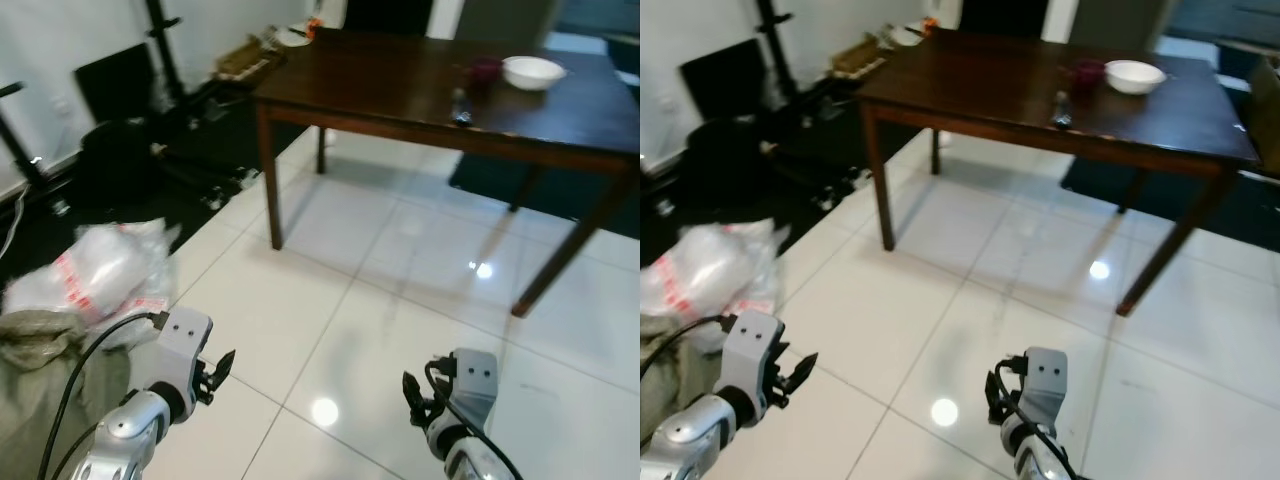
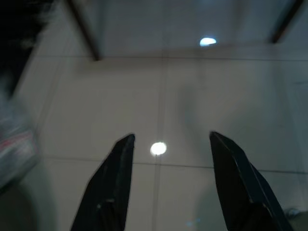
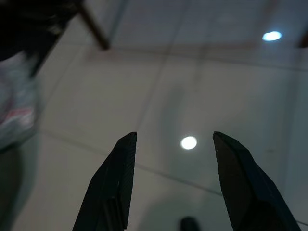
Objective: Setting the table
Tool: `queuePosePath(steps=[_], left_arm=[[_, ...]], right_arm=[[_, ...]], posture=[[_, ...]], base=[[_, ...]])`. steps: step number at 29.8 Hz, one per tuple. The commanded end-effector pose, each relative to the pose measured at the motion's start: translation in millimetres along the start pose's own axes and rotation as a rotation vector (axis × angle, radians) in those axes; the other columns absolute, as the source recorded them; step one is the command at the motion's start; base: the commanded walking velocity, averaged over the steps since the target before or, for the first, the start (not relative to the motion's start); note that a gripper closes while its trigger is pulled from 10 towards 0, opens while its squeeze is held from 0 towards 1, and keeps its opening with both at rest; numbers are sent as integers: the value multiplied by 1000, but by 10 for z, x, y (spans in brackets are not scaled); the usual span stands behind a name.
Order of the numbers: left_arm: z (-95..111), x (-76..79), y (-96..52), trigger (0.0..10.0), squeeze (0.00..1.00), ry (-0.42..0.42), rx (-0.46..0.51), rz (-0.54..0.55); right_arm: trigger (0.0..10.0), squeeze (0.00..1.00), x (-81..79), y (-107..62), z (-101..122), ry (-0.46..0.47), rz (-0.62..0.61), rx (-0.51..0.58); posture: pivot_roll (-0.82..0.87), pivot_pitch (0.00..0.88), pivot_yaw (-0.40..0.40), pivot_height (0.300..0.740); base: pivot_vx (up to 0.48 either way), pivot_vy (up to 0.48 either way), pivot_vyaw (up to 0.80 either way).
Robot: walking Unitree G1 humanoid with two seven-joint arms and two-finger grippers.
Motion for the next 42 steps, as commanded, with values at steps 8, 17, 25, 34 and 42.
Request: queuePosePath(steps=[8, 17, 25, 34, 42], left_arm=[[-121, -43, -33, 10000, 0, -10, -37, 6], [-93, -24, -27, 10000, 0, -8, -22, -5], [-52, 33, -11, 10000, 0, 8, -1, -33], [-32, 29, 2, 10000, 0, 10, 8, -33], [15, 19, 21, 10000, 0, 6, 23, -29]], right_arm=[[10000, 0, -10, -17, -57, 2, -4, -18], [10000, 0, -8, -9, -53, 2, -4, -17], [10000, 0, -3, 1, -43, 1, -7, -13], [10000, 0, 44, 21, 165, -42, -27, 72], [10000, 0, 106, 41, 432, -74, -59, 168]], posture=[[-23, 54, 112, 740], [-23, 53, 110, 740], [-26, 48, 112, 740], [-28, 43, 111, 740], [-30, 34, 112, 740]], base=[[0, 0, -781], [0, 0, -781], [462, 0, -781], [472, 0, -678], [472, 0, 0]])
Point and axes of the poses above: a point about 5 cm out from each wrist's last joint towards the gripper, its own y axis pointing out of the wrist towards the gripper, its own z axis along the axis of the wrist's last joint, x = y × z, the point moved 6 cm from there along y, pointing out of the wrist towards the gripper, and after that the axes turned 6 degrees about -y, right-handed, at the moved point
